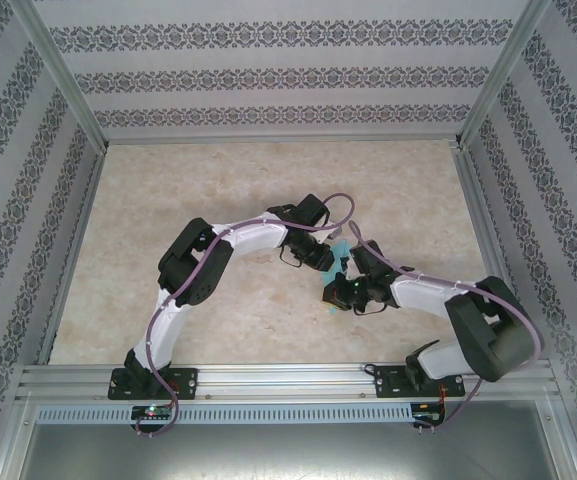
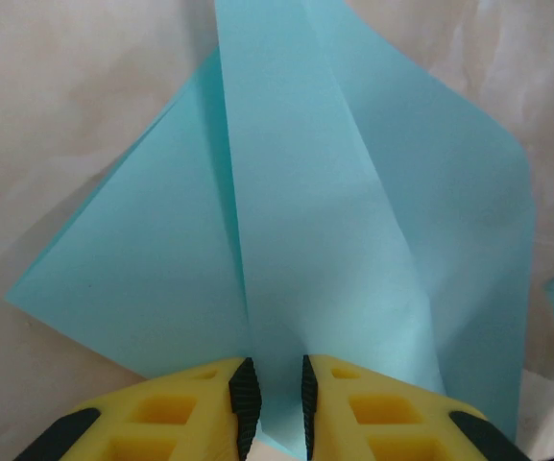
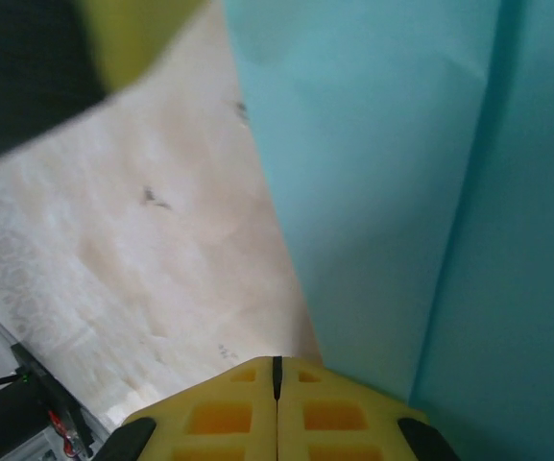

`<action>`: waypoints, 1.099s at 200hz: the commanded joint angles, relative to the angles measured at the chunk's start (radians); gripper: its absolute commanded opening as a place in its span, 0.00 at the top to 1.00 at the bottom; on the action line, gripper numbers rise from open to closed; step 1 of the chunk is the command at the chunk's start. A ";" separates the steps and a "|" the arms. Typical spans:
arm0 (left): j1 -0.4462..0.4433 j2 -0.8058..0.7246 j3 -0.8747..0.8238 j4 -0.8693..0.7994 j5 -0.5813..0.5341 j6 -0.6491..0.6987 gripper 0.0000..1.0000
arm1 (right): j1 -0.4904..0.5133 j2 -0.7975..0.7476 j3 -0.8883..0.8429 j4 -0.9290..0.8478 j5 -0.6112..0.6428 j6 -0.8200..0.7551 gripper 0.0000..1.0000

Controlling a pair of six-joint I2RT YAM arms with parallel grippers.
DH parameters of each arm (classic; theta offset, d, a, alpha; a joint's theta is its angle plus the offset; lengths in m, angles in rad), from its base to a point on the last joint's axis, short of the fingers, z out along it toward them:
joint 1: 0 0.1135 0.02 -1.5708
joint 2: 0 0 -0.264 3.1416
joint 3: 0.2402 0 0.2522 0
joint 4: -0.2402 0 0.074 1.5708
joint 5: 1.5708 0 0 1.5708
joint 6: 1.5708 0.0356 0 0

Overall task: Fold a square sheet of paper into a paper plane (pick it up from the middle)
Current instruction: Fourth fold the wing at the center of the table.

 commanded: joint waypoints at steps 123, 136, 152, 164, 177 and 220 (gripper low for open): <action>-0.019 0.164 -0.046 -0.092 -0.169 0.057 0.73 | 0.027 -0.099 -0.106 -0.143 0.037 -0.009 0.94; -0.018 0.164 -0.048 -0.090 -0.169 0.057 0.73 | 0.034 -0.118 -0.106 -0.167 0.047 -0.007 0.94; -0.019 0.164 -0.047 -0.090 -0.167 0.056 0.73 | 0.039 -0.143 -0.107 -0.188 0.053 -0.005 0.94; -0.019 0.167 -0.045 -0.089 -0.165 0.056 0.73 | 0.041 -0.154 -0.106 -0.200 0.055 -0.004 0.94; -0.019 0.166 -0.044 -0.090 -0.164 0.056 0.73 | 0.046 -0.162 -0.104 -0.202 0.056 0.001 0.94; -0.019 0.163 -0.042 -0.093 -0.158 0.057 0.73 | 0.034 -0.193 -0.061 -0.194 0.043 0.005 0.94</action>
